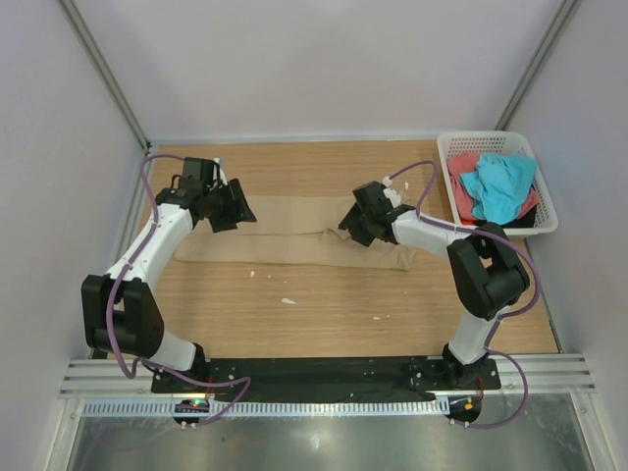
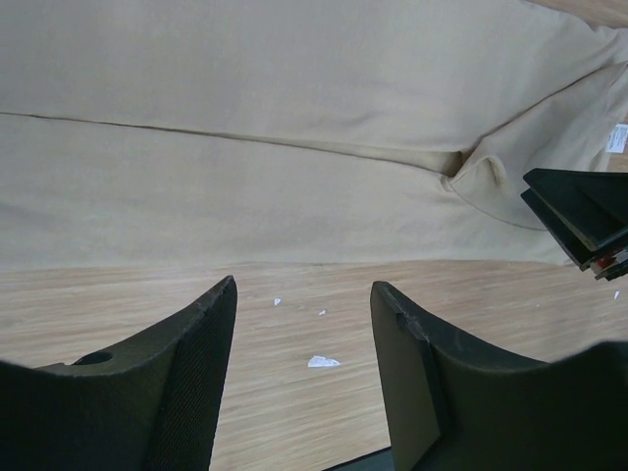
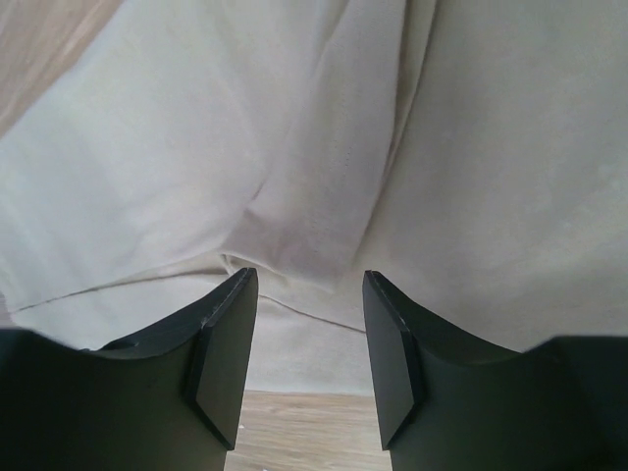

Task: Fold and stack the t-shirts
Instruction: Fold the tshirt

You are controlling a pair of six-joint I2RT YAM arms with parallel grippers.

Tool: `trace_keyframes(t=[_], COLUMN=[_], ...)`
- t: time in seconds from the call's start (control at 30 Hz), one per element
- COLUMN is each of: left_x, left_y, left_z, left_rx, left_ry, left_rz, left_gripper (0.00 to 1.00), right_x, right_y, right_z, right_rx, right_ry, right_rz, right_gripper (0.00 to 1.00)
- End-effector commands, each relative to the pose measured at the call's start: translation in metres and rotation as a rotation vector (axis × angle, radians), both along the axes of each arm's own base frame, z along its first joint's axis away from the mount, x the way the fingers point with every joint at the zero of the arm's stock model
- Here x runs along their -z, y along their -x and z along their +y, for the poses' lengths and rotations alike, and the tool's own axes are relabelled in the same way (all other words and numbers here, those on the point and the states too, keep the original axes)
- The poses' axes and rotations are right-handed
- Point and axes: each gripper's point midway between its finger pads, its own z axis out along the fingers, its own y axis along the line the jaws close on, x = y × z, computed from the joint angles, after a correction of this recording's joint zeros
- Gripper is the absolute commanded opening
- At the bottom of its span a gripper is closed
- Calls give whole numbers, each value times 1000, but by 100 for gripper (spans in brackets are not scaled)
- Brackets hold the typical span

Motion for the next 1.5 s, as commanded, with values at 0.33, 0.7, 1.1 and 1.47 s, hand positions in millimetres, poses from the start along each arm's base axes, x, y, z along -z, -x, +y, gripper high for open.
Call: trace_keyframes(t=[0.33,0.7,1.1,1.47], left_x=[-4,-4,-5,-6], left_y=[-3,-3,-5,-5], left_z=[6,9,10,11], left_rx=[-5,-14,-20,-23], left_ry=[-35,-45,-47,-54], left_rz=[-13,-12,-14,-17], left_gripper=[58,57,57,57], right_x=[-11,-1,2,3], right_y=[-18,-15,-16,-22], right_z=[6,8,6,7], right_rx=[121,143,162,170], right_ry=[-72,-55,-31,-24], right_rz=[-61,-40,-45,-54], right_gripper=[52,52,52,46])
